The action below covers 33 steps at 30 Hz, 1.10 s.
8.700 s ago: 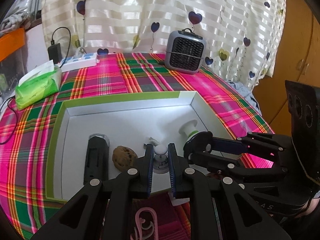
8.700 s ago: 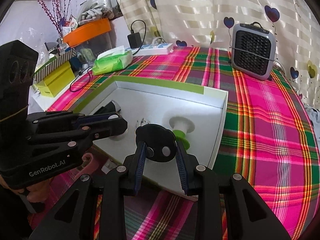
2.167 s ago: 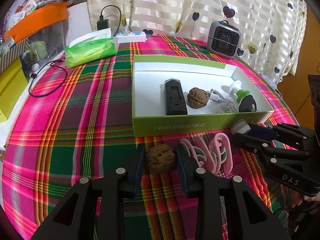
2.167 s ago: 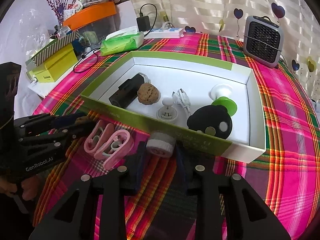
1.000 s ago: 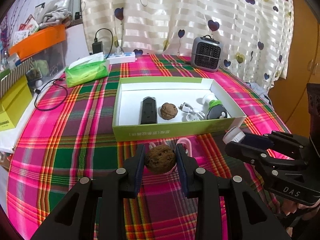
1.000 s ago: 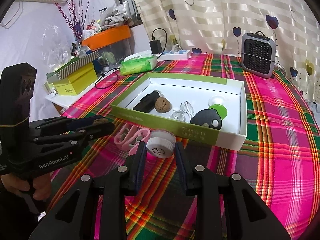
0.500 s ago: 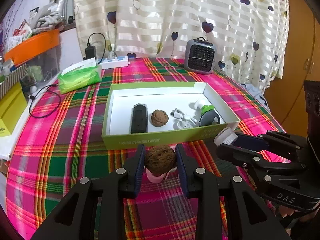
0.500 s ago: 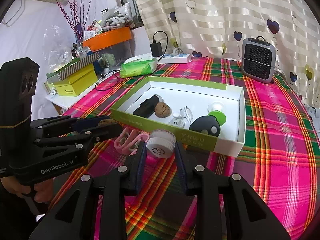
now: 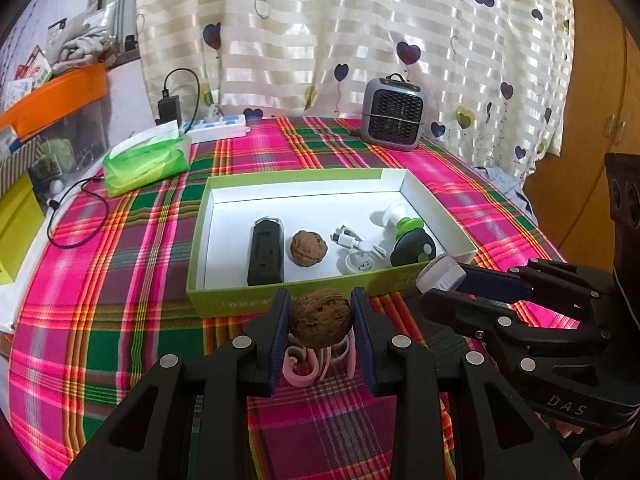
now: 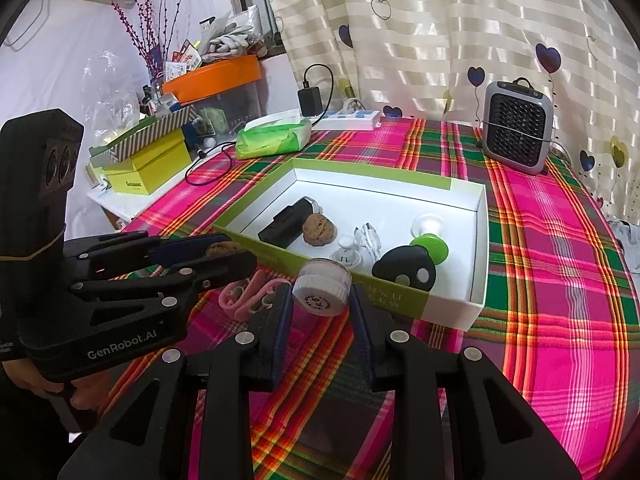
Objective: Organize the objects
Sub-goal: 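Carry the walnut with the left gripper over the box while the right carries the white cap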
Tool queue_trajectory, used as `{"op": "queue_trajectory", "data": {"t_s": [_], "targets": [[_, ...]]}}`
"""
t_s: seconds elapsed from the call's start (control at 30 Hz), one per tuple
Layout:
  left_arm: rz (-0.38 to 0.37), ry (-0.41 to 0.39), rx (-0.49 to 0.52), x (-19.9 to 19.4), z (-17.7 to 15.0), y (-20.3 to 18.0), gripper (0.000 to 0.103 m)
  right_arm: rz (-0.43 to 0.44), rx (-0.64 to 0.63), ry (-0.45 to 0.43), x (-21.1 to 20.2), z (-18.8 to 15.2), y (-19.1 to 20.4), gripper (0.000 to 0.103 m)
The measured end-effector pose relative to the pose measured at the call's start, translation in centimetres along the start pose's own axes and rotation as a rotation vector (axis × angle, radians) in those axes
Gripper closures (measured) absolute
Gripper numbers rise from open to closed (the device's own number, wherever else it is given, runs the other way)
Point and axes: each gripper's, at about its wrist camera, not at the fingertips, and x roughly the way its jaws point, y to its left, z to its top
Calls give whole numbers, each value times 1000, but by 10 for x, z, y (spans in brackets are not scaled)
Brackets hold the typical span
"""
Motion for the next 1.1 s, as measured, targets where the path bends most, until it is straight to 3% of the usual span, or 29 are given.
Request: {"op": "queue_trajectory", "data": {"t_s": [1.1], "targets": [[32, 15, 27, 32, 37, 9, 74, 1, -34, 10, 25, 29, -10, 73]]}}
